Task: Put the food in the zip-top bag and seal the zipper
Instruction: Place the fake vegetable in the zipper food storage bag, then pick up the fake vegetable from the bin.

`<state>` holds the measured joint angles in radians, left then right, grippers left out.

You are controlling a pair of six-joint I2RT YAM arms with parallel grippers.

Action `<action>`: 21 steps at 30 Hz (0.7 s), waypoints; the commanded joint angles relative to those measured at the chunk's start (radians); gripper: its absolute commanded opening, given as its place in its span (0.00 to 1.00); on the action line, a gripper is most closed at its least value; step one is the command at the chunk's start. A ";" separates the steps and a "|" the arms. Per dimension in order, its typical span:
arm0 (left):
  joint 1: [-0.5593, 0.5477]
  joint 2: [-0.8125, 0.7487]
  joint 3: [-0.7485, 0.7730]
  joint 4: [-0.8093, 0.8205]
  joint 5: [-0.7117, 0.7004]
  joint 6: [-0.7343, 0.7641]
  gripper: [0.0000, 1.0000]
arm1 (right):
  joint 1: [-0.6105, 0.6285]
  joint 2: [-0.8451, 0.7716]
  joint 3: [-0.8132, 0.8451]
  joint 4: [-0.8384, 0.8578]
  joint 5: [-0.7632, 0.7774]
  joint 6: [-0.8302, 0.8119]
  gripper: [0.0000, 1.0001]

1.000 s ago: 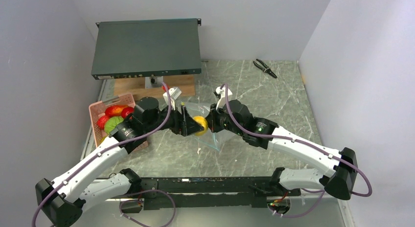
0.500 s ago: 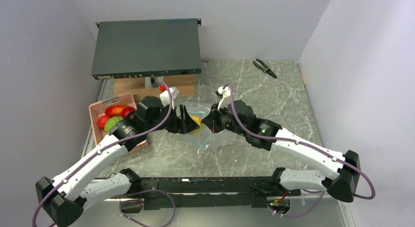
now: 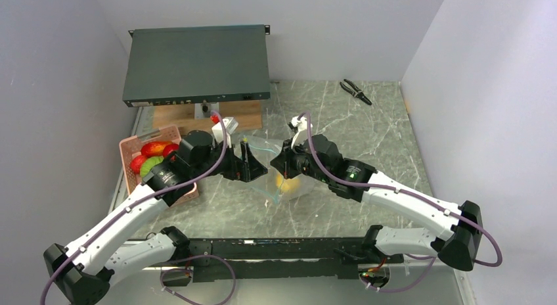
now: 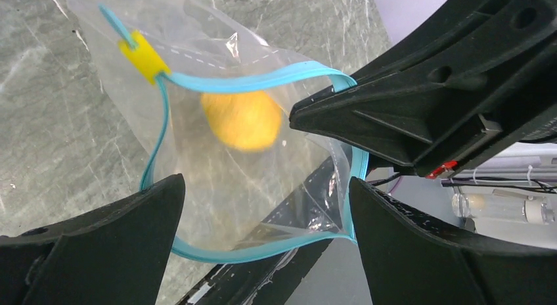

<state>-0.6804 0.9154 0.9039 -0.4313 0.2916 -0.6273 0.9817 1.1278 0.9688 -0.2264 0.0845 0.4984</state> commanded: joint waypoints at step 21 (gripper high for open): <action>0.000 -0.380 0.124 -0.370 -0.540 0.187 1.00 | 0.003 0.023 0.007 -0.002 0.070 -0.022 0.00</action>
<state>-0.6804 0.5335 0.9592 -0.6159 0.0540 -0.4229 0.9817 1.1454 0.9688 -0.2398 0.1307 0.4969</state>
